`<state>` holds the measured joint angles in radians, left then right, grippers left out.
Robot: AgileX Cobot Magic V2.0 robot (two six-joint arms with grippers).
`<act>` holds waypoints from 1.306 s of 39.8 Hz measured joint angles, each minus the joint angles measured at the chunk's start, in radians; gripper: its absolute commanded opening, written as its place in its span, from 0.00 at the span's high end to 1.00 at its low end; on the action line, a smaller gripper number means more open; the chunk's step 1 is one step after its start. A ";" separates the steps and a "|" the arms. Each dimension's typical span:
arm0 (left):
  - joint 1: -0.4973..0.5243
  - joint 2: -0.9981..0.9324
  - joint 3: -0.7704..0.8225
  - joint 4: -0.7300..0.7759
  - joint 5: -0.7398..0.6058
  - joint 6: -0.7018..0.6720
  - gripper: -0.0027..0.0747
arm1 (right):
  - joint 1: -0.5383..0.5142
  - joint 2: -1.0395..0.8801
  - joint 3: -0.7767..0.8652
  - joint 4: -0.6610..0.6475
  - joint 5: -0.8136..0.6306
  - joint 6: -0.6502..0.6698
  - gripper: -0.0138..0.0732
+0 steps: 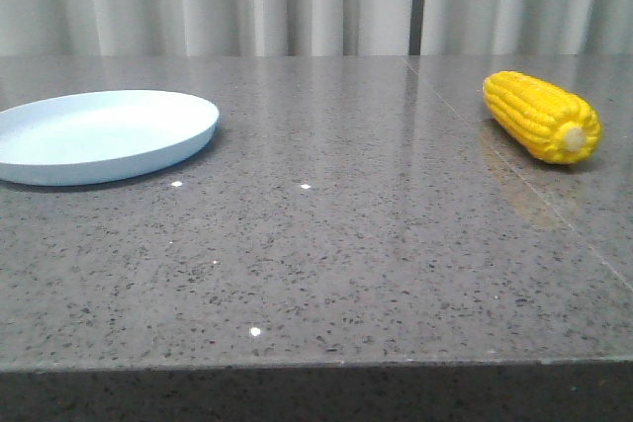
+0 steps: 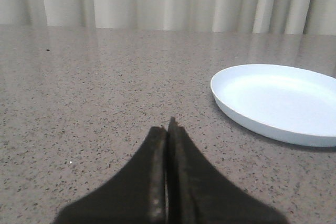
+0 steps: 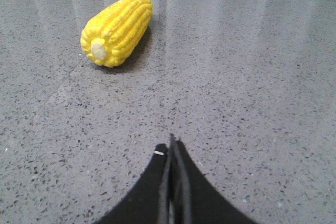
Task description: Place corn on plate with both arms
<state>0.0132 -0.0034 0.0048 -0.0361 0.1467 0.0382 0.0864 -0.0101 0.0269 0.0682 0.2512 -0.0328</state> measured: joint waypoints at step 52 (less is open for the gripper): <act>0.000 0.170 -0.448 0.100 0.072 0.012 0.99 | 0.000 0.173 -0.528 0.009 0.173 0.000 0.91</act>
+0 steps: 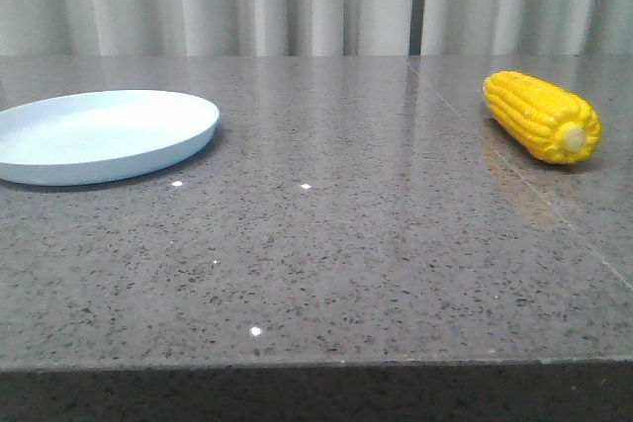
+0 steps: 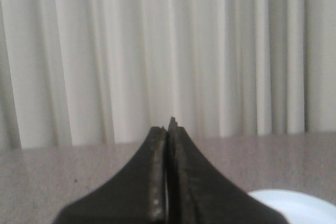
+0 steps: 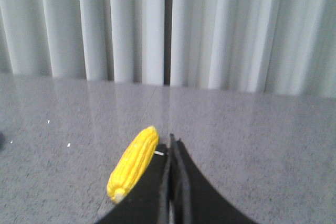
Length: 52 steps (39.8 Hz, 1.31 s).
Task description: Place corn on plate with both arms
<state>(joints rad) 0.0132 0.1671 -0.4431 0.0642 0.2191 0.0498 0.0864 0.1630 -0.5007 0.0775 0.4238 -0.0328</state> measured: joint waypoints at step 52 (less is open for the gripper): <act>-0.084 0.610 -0.324 -0.032 0.301 0.004 0.29 | 0.000 0.222 -0.129 0.010 0.076 0.000 0.21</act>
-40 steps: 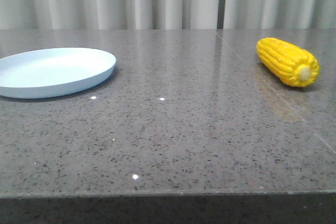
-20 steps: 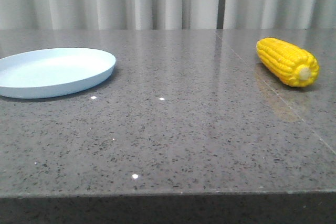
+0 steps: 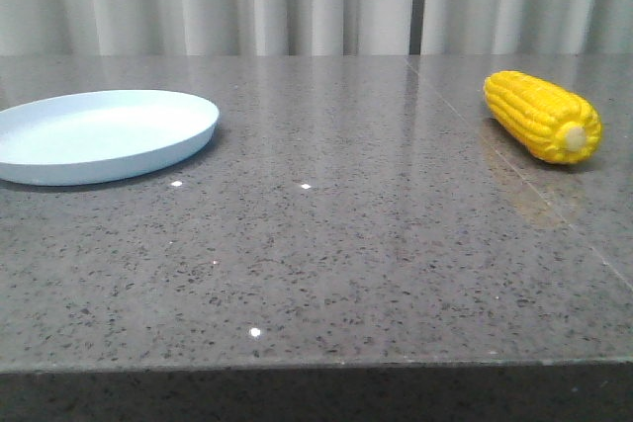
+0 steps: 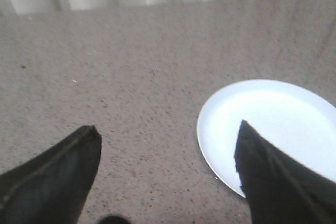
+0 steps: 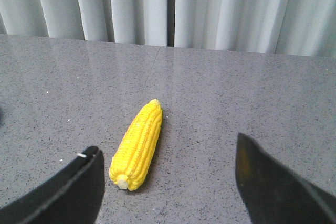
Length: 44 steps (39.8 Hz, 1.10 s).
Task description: Place corn on plate with both arms
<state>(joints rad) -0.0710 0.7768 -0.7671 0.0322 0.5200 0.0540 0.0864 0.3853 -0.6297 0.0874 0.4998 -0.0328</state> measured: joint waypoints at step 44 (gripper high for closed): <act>-0.088 0.823 -0.399 -0.058 0.345 -0.024 0.95 | 0.000 0.000 0.000 0.000 0.000 0.000 0.21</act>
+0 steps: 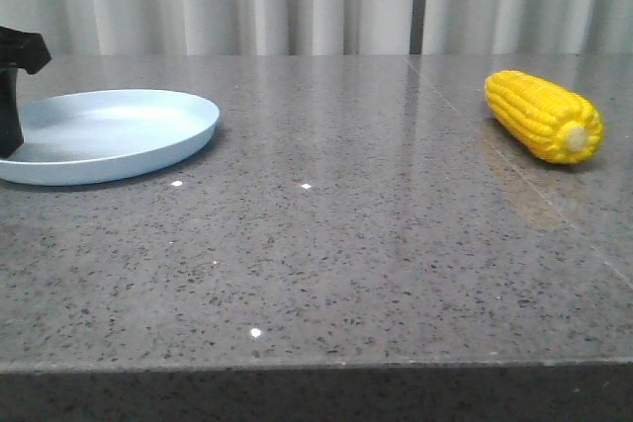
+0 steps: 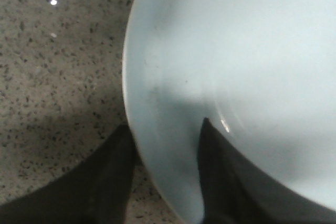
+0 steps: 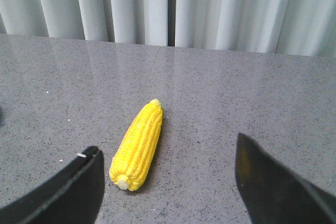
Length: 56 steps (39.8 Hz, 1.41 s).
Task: Place corn on plate with both arms
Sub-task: 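Lower the left gripper onto the rim of the pale blue plate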
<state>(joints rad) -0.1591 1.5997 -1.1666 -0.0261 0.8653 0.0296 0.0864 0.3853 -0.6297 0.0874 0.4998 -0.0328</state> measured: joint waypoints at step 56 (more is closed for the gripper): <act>-0.174 0.158 -0.220 -0.306 -0.004 -0.030 0.73 | 0.000 0.000 0.000 0.001 0.000 0.002 0.21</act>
<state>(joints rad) -0.3334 1.7580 -1.3864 -0.3322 0.8618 0.0000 0.0864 0.3853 -0.6297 0.0881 0.4998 -0.0310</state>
